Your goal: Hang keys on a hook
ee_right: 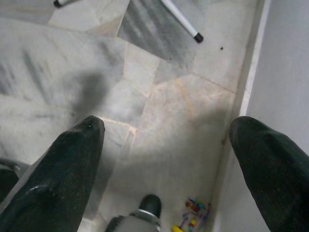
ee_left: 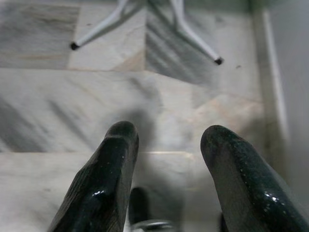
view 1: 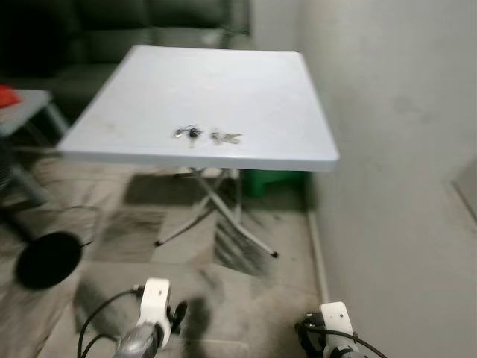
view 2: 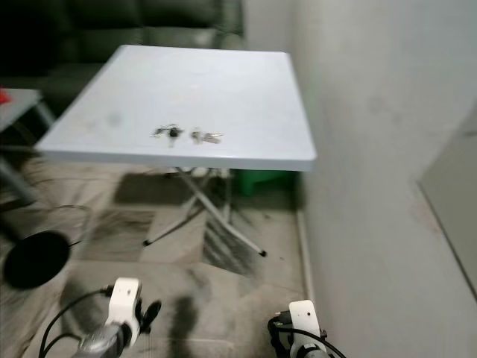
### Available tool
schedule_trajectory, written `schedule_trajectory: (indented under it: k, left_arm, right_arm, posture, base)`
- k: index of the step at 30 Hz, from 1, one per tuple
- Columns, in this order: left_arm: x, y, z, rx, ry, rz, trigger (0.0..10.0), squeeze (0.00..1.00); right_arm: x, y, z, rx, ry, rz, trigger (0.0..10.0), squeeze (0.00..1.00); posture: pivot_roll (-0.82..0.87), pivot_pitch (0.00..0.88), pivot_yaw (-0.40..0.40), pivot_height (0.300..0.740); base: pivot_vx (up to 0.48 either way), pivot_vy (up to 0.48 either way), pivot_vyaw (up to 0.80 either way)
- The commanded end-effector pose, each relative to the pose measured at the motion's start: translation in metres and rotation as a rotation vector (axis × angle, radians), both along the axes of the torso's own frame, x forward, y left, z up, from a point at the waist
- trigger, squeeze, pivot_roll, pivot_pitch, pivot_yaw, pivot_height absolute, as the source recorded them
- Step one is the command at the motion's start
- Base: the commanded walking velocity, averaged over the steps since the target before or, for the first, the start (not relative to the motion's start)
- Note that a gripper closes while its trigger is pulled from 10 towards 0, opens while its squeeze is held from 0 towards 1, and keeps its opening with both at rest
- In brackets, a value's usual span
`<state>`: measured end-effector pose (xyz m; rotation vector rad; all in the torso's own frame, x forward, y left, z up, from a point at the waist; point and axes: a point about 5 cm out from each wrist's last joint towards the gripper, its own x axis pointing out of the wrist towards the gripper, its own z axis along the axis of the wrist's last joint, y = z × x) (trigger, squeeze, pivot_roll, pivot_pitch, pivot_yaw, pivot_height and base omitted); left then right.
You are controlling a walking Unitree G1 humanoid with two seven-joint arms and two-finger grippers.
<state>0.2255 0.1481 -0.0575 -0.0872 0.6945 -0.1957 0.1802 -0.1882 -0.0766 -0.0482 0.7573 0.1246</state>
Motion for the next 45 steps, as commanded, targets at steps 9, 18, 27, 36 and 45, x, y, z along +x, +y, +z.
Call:
schedule_trajectory:
  k: [9, 18, 27, 36, 45]
  left_arm:
    - [0.047, -0.001, 0.038, -0.042, -0.21, 0.041, 10.0, 0.0]
    - [0.093, 0.009, 0.093, -0.122, -0.447, 0.084, 10.0, 0.0]
    - [0.106, 0.023, 0.14, -0.034, -0.714, 0.078, 10.0, 0.0]
    - [0.091, 0.02, 0.145, -0.186, -0.707, 0.021, 10.0, 0.0]
    - [0.094, 0.021, 0.148, -0.172, -0.692, 0.011, 10.0, 0.0]
  right_arm:
    - [0.045, 0.001, 0.032, 0.057, -0.244, -0.035, 10.0, 0.0]
    - [0.092, -0.008, 0.079, 0.065, -0.514, -0.102, 10.0, 0.0]
    - [0.11, 0.0, 0.121, 0.081, -0.751, -0.077, 10.0, 0.0]
    - [0.105, 0.012, 0.145, 0.133, -0.865, -0.051, 10.0, 0.0]
    - [0.109, 0.023, 0.162, 0.147, -0.894, 0.026, 10.0, 0.0]
  posture:
    - [-0.02, 0.061, -0.007, 0.74]
    - [-0.04, 0.083, 0.01, 0.74]
    - [-0.05, 0.09, 0.029, 0.74]
    - [-0.05, 0.085, 0.03, 0.74]
    - [-0.04, 0.073, 0.022, 0.74]
  base:
    - [0.0, 0.0, 0.0]
    - [0.0, 0.0, 0.0]
    - [0.0, 0.0, 0.0]
    - [0.0, 0.0, 0.0]
    - [0.0, 0.062, 0.0]
